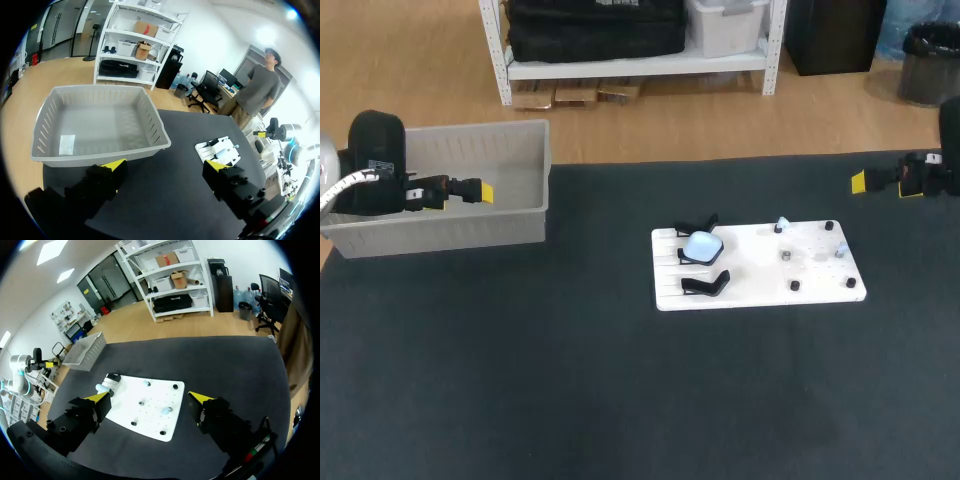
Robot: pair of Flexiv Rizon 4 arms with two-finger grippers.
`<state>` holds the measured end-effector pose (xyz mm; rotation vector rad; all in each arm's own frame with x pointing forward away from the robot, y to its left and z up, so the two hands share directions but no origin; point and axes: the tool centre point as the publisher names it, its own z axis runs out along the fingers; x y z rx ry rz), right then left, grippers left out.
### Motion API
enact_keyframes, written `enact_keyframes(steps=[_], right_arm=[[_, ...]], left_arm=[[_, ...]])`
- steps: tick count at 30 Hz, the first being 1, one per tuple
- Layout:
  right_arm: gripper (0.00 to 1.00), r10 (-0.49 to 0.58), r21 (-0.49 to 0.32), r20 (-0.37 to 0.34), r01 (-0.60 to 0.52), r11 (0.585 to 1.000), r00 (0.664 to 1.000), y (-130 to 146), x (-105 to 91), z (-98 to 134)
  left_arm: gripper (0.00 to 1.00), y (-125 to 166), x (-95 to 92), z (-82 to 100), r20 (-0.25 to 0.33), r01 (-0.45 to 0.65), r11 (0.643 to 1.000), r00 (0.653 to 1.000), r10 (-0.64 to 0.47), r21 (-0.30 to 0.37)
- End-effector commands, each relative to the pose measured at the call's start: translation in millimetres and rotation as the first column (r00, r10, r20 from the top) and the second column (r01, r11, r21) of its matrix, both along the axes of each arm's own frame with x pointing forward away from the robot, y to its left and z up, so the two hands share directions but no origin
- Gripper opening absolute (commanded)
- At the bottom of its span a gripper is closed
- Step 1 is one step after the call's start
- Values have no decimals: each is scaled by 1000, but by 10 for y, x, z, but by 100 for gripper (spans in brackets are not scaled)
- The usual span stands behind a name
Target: Pick up each earbud case from the left stands, insert the matching earbuds, close the lid, and place the case in the box.
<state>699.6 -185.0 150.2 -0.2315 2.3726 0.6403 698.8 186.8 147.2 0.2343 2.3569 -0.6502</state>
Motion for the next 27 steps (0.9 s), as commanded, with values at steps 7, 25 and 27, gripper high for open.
enact_keyframes(steps=[7,25,27], right_arm=[[100,2,1,-1,-2,1000,1000,-6,5,0],[100,2,1,-1,-2,1000,1000,-6,5,0],[100,2,1,-1,-2,1000,1000,-6,5,0]], left_arm=[[100,-15,6,19,-9,-4,1000,1000,4,9],[100,-372,196,45,80,219,972,971,-226,85],[100,-478,235,52,112,296,950,946,-305,97]])
